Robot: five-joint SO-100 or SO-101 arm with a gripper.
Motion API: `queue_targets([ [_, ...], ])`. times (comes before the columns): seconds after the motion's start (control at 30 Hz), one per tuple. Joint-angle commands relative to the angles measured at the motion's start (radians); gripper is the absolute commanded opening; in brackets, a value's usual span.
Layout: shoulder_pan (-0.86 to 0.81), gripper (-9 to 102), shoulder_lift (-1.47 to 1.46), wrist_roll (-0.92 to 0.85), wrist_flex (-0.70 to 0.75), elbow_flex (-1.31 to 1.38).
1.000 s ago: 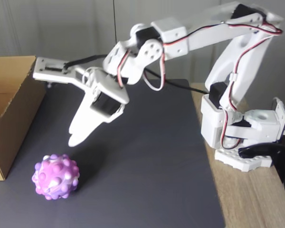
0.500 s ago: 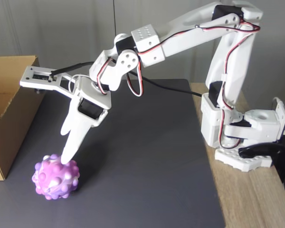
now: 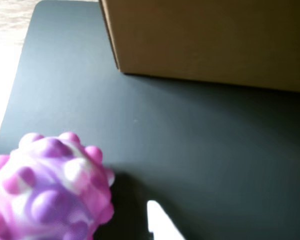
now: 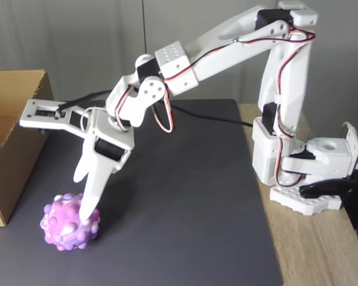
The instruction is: Grasp a ball and put it in the box.
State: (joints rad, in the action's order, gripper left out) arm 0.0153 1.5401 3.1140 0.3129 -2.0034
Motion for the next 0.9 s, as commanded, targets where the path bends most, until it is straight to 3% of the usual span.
queue_targets([
  [0.0, 0.017, 58, -0.018, -0.003, -0.025, 0.06],
  [0.63, 0.041, 49, -0.19, 0.012, -0.069, 0.129],
  [0.87, 0.063, 32, -0.198, 0.04, -0.063, 0.117],
])
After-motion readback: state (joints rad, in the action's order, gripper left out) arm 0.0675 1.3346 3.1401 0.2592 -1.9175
